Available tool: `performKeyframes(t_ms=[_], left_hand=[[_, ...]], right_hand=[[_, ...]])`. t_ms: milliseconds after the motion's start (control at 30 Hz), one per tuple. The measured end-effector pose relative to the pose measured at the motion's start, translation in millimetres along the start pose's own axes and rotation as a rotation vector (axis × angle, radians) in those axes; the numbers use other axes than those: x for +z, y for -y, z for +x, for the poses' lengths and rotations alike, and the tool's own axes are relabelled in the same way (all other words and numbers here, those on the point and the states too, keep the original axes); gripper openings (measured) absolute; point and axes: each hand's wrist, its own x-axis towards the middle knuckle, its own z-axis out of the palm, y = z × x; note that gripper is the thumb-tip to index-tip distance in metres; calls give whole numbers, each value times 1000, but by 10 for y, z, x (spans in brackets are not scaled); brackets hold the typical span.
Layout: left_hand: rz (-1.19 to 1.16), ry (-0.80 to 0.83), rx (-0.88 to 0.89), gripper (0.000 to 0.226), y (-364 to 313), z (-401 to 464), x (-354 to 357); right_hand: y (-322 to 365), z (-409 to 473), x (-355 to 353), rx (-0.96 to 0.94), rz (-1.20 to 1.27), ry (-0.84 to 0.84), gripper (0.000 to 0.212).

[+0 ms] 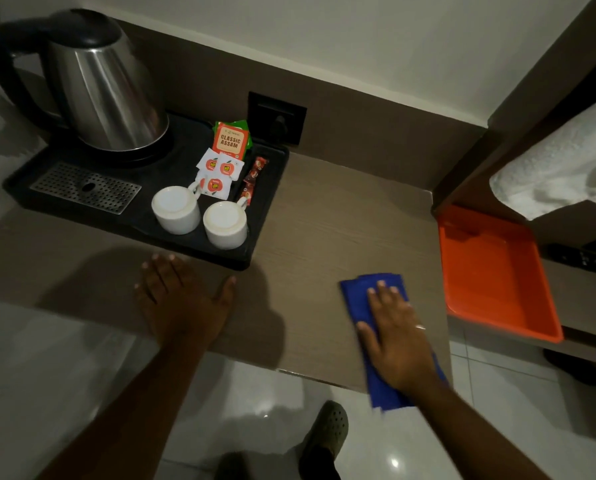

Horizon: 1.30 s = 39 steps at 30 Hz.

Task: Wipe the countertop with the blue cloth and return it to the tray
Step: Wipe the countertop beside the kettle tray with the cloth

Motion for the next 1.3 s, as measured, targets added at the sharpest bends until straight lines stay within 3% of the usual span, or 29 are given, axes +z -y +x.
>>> performKeyframes(t_ms=[133, 267, 433, 567, 767, 967, 1167, 1300], left_hand=[[-8, -10, 10, 111, 7, 7, 23], [3, -24, 3, 111, 6, 22, 69], [66, 12, -25, 114, -7, 38, 32], [77, -5, -17, 114, -19, 27, 5], [65, 25, -37, 116, 20, 74, 78], [73, 0, -22, 117, 22, 66, 115], [110, -11, -14, 117, 14, 61, 125], [96, 14, -38, 119, -13, 63, 55]], right_hand=[[-346, 292, -100, 237, 25, -47, 72], [-44, 1056, -201, 424, 56, -80, 68], [1020, 1425, 0, 22, 44, -28, 69], [821, 914, 84, -204, 27, 15, 68], [-346, 1225, -183, 119, 50, -32, 72], [-225, 2309, -403, 351, 24, -76, 69], [609, 2936, -355, 310, 37, -48, 71], [1117, 2828, -174, 71, 19, -23, 68]])
